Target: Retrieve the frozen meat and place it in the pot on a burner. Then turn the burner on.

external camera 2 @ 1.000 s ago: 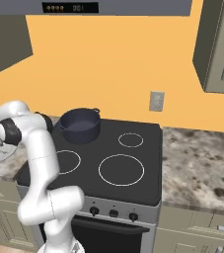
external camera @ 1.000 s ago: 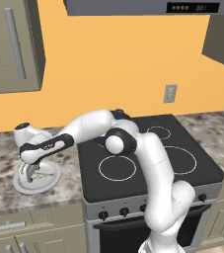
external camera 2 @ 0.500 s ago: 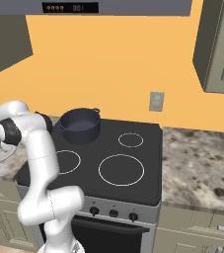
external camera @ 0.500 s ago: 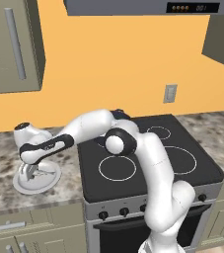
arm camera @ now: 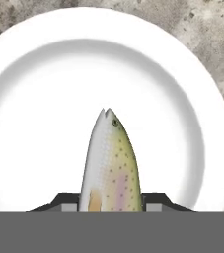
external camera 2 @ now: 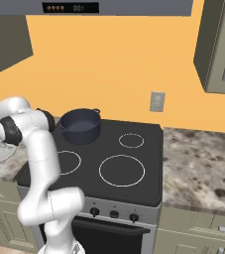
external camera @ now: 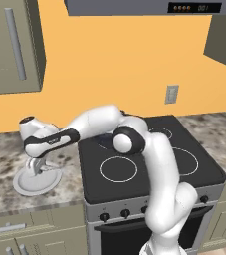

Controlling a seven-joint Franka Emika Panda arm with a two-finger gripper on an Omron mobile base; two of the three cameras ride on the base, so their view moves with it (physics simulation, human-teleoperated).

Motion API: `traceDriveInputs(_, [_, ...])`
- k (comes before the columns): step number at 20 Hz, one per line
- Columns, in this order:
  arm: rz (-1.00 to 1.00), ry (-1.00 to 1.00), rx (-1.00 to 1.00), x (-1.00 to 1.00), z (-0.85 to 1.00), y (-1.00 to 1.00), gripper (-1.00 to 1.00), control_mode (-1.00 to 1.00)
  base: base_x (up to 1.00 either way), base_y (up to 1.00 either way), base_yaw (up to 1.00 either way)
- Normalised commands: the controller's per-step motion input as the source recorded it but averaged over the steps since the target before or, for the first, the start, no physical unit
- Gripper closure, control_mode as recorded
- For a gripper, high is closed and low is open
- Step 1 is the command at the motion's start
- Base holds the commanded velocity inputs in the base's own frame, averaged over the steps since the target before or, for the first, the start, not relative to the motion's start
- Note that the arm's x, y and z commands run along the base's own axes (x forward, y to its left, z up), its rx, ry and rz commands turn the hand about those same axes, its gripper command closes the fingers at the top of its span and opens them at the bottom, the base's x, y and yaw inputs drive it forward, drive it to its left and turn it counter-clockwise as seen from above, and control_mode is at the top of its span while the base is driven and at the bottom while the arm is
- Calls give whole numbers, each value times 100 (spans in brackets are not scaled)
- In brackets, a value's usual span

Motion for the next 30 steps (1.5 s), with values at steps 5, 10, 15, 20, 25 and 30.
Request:
traceDriveInputs(5, [0, 0, 0, -35, 17, -61, 100, -100, 0, 0, 0])
traceDriveInputs(10, [0, -3, 4, -40, 20, -78, 100, -100, 0, 0, 0])
traceDriveInputs(15, [0, -7, 3, -31, 56, -86, 100, -100, 0, 0, 0])
traceDriveInputs(20, [-5, 0, 3, -16, 60, -91, 100, -100, 0, 0, 0])
traceDriveInputs(25, [-9, 0, 3, 4, 73, -87, 100, -100, 0, 0, 0])
traceDriveInputs(30, [-9, -1, 0, 29, 76, -79, 100, -100, 0, 0, 0])
